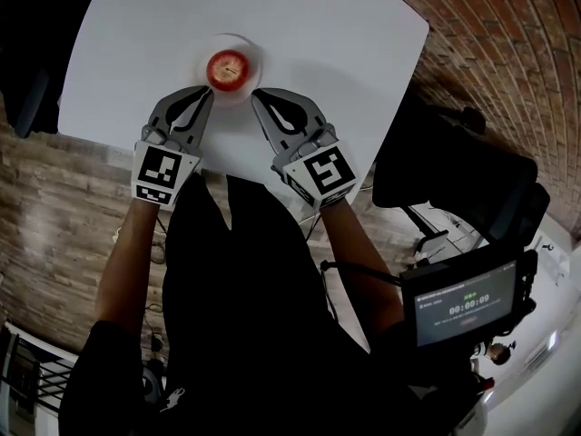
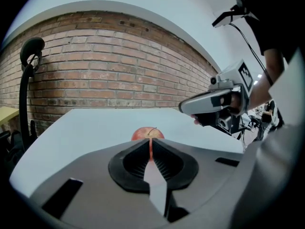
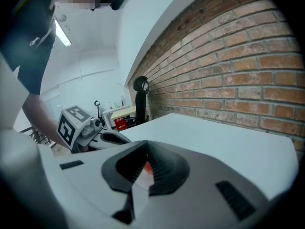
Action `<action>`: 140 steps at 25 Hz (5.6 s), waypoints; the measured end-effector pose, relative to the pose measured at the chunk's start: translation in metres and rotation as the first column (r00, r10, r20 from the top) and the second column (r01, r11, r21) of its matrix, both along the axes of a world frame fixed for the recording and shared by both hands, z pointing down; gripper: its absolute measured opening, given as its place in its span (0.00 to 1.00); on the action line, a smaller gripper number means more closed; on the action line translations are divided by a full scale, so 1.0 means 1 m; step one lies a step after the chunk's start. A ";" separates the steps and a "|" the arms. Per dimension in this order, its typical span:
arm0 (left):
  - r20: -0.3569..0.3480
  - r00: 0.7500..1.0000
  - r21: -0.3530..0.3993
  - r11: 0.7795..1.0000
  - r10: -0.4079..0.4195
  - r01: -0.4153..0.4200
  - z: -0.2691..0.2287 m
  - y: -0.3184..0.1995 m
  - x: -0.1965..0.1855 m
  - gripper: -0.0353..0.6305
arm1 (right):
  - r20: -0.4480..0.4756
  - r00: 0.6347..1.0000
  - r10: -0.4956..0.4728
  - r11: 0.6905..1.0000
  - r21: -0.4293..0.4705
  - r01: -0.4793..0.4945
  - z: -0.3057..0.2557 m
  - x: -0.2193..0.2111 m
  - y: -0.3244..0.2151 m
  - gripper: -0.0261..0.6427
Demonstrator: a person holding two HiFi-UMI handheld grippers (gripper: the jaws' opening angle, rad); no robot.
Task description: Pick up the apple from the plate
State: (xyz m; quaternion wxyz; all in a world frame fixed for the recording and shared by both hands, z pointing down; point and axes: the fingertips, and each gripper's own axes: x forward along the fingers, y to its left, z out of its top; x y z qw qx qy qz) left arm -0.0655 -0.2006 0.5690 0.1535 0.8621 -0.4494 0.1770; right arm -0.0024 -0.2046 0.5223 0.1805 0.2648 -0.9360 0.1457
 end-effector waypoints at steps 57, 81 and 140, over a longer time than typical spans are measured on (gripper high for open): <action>0.139 0.989 0.013 0.998 0.054 -0.056 0.043 -0.032 0.022 0.72 | 0.015 0.999 0.030 1.000 0.007 -0.030 -0.002 0.006 -0.010 0.04; 0.204 0.974 0.015 0.994 0.102 -0.107 0.047 -0.045 0.025 0.68 | 0.025 0.998 0.063 0.998 0.018 -0.063 -0.004 0.010 -0.017 0.04; 0.138 0.984 0.148 0.980 0.113 -0.133 -0.111 0.014 0.011 0.67 | 0.148 0.972 0.185 0.962 0.175 -0.209 -0.133 0.008 0.036 0.04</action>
